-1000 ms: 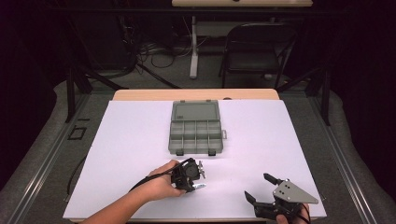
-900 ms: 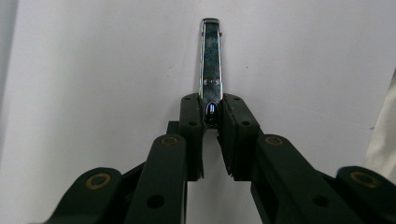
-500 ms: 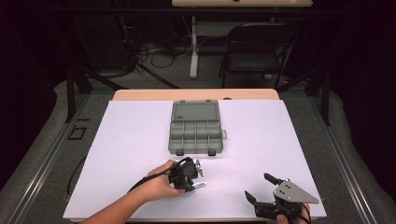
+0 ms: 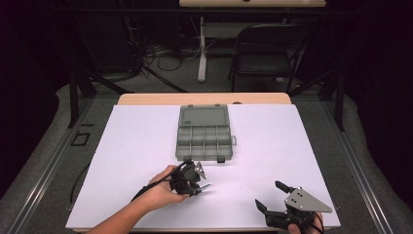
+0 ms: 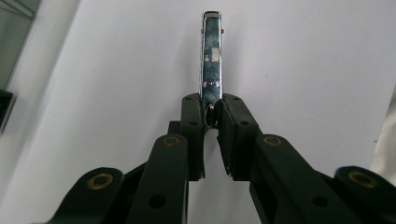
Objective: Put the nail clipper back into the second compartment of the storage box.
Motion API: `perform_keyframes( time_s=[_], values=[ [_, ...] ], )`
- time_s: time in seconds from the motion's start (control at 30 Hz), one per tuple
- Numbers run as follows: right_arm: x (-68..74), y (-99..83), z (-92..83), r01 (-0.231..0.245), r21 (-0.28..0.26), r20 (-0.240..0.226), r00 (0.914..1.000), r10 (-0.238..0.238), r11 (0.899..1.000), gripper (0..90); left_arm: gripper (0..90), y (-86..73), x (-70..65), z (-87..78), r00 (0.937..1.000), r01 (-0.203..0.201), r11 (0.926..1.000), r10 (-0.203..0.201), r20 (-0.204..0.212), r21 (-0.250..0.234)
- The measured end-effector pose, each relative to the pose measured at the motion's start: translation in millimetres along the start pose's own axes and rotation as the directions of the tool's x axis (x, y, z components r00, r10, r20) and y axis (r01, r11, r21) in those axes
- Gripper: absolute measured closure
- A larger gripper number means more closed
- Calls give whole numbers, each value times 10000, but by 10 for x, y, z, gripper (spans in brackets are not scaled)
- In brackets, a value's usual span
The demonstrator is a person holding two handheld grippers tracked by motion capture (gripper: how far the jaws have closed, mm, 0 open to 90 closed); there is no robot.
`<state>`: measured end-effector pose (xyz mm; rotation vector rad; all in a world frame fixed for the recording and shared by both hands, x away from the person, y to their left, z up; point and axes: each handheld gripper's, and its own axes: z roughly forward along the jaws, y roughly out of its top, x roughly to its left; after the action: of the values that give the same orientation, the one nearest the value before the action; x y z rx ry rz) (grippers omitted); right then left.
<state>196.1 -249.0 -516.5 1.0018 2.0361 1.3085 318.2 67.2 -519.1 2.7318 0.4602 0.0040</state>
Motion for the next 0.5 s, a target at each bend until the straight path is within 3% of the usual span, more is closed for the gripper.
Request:
perform_keyframes(
  time_s=[0.27,0.5],
  values=[
    [-2,-1,0,-4,-40,-7,10000,4,10000,137,799,-20,31,-95,9997,250,9983,-252,-30,-532],
    [-2,-1,1,-5,-22,1,10000,5,10000,137,799,-26,95,-207,9979,547,9935,-579,-299,-1003]
  ],
)
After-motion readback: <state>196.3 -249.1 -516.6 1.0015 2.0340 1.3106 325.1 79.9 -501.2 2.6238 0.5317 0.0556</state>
